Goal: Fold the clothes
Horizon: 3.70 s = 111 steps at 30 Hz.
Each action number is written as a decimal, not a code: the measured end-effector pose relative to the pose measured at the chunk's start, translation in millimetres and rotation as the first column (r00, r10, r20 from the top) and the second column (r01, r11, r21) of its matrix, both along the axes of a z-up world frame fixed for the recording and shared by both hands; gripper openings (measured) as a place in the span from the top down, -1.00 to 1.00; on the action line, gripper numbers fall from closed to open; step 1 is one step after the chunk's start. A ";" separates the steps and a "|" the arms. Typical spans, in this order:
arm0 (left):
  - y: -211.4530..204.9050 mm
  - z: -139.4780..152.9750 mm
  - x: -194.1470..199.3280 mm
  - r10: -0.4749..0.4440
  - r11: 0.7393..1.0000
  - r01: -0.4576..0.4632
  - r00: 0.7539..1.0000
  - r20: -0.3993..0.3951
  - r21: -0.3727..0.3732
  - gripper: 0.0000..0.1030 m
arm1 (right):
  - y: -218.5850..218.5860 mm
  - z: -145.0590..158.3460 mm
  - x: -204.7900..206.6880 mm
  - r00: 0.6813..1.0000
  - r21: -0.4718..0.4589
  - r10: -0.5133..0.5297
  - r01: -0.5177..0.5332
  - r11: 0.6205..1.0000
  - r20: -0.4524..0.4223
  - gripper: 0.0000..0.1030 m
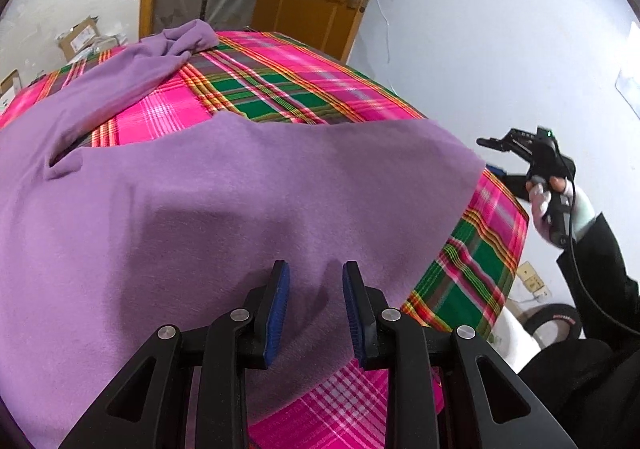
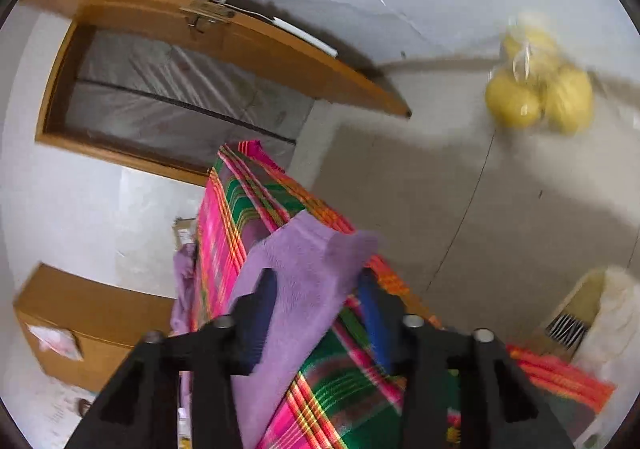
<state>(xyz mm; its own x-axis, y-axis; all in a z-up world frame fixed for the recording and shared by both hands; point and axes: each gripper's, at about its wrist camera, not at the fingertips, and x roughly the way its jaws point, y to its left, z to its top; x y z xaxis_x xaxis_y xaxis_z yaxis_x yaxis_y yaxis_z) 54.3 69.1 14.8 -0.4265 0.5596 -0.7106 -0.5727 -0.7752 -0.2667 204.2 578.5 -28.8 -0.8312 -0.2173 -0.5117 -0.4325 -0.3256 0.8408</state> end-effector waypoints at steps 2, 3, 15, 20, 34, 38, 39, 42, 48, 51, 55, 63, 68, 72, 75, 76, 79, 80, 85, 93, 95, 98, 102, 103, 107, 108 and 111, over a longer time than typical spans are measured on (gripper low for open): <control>-1.4 -0.6 -1.0 0.010 1.000 -0.010 1.000 0.004 0.002 0.45 | 0.0 -8.7 -5.8 1.000 -0.047 0.017 -0.017 0.999 0.001 0.05; -1.9 -1.1 -1.3 0.014 1.000 -0.014 1.000 0.006 0.002 0.45 | -0.2 -12.5 -9.1 1.000 -0.073 0.024 -0.024 0.997 -0.003 0.05; -4.1 -4.1 -2.1 0.040 0.999 -0.040 0.999 0.016 0.014 0.45 | -3.0 -18.6 -14.4 0.999 -0.143 -0.013 0.008 0.990 -0.035 0.90; -2.9 -3.8 -1.4 0.033 0.999 -0.033 0.999 0.014 0.006 0.45 | -3.3 9.7 -4.7 0.997 -0.049 -0.025 0.022 0.999 -0.067 0.95; -11.5 -1.8 10.1 0.001 1.000 -0.001 1.000 0.026 0.010 0.45 | 7.5 3.6 32.2 0.998 0.013 -0.068 0.068 0.998 0.005 0.95; -13.2 -3.9 14.2 -0.005 1.000 0.004 0.999 0.033 0.012 0.45 | 3.3 10.3 41.7 0.996 0.040 -0.087 0.087 0.995 -0.020 0.95; -13.3 -3.6 14.5 -0.005 1.000 0.005 0.999 0.033 0.011 0.45 | 2.6 14.6 44.2 0.996 0.048 -0.088 0.089 0.995 -0.034 0.95; -13.7 -3.4 13.8 -0.008 1.000 0.008 0.999 0.034 0.012 0.45 | 3.3 20.2 47.2 0.996 0.074 -0.085 0.087 0.993 -0.030 0.95; -18.7 -1.2 11.6 0.013 1.000 -0.014 0.999 0.031 0.028 0.45 | 13.3 19.7 66.9 0.976 0.218 -0.209 0.189 0.957 0.069 0.63; -19.1 -0.8 8.2 0.022 0.999 -0.023 0.999 0.032 0.032 0.45 | -16.8 54.0 48.1 0.999 0.377 -0.046 0.047 0.925 -0.010 0.63; -17.5 -1.4 3.2 0.028 0.999 -0.029 0.999 0.036 0.034 0.45 | -84.0 87.8 5.6 0.970 0.572 0.243 -0.206 0.794 0.012 0.63; -17.9 -4.8 3.1 0.031 0.999 -0.033 0.998 0.045 0.041 0.45 | -97.8 85.3 -20.6 0.946 0.623 0.308 -0.300 0.722 0.098 0.79; -22.6 -5.0 2.9 0.042 0.998 -0.044 0.998 0.045 0.046 0.45 | -104.2 83.2 -36.0 0.929 0.647 0.337 -0.351 0.677 0.152 0.93; -23.2 -6.1 1.6 0.045 0.997 -0.047 0.998 0.048 0.056 0.45 | -133.7 89.1 -49.0 0.881 0.648 0.448 -0.431 0.627 0.153 0.92; -20.6 -6.0 0.9 0.041 0.998 -0.043 0.998 0.043 0.051 0.45 | -168.2 80.9 -67.7 0.822 0.632 0.531 -0.526 0.569 0.206 0.92; -20.6 -5.9 1.0 0.040 0.998 -0.042 0.998 0.043 0.051 0.45 | -174.8 77.1 -73.4 0.808 0.627 0.543 -0.549 0.552 0.229 0.92; -24.1 -6.2 2.8 0.040 0.997 -0.043 0.998 0.048 0.060 0.45 | -168.7 75.8 -94.3 0.814 0.655 0.510 -0.549 0.519 0.278 0.91; -25.0 -6.3 3.5 0.041 0.997 -0.044 0.998 0.049 0.063 0.45 | -162.3 78.3 -95.6 0.824 0.665 0.489 -0.539 0.516 0.287 0.86; -26.6 -7.1 4.8 0.046 0.996 -0.049 0.998 0.046 0.074 0.45 | -132.9 87.3 -91.1 0.855 0.700 0.413 -0.502 0.508 0.314 0.23; -26.0 -8.3 -0.5 0.044 0.994 -0.048 0.998 0.048 0.094 0.45 | -100.8 70.9 -80.2 0.881 0.662 0.328 -0.473 0.582 0.341 0.39; -26.1 -8.3 -0.7 0.043 0.994 -0.048 0.998 0.047 0.097 0.45 | -93.6 75.4 -78.4 0.888 0.668 0.310 -0.459 0.585 0.339 0.93; -27.1 -8.9 0.9 0.045 0.993 -0.049 0.998 0.045 0.104 0.45 | -84.9 78.8 -81.2 0.893 0.662 0.315 -0.450 0.599 0.322 0.93; -27.7 -9.7 2.2 0.048 0.993 -0.051 0.998 0.037 0.110 0.45 | -88.7 78.0 -90.5 0.898 0.673 0.309 -0.439 0.595 0.312 0.93; -27.7 -9.8 2.4 0.048 0.993 -0.051 0.998 0.036 0.111 0.45 | -89.1 77.8 -92.0 0.900 0.671 0.308 -0.435 0.601 0.308 0.93; -26.7 -8.7 3.6 0.047 0.994 -0.050 0.998 0.034 0.098 0.45 | -111.2 84.8 -85.6 0.890 0.688 0.347 -0.451 0.568 0.297 0.90; -26.3 -8.5 3.4 0.047 0.994 -0.051 0.998 0.035 0.095 0.45 | -121.7 85.8 -84.9 0.880 0.692 0.373 -0.465 0.552 0.294 0.87; -22.8 -7.2 3.2 0.050 0.995 -0.053 0.998 0.035 0.081 0.45 | -153.5 88.8 -82.7 0.846 0.703 0.449 -0.505 0.502 0.287 0.87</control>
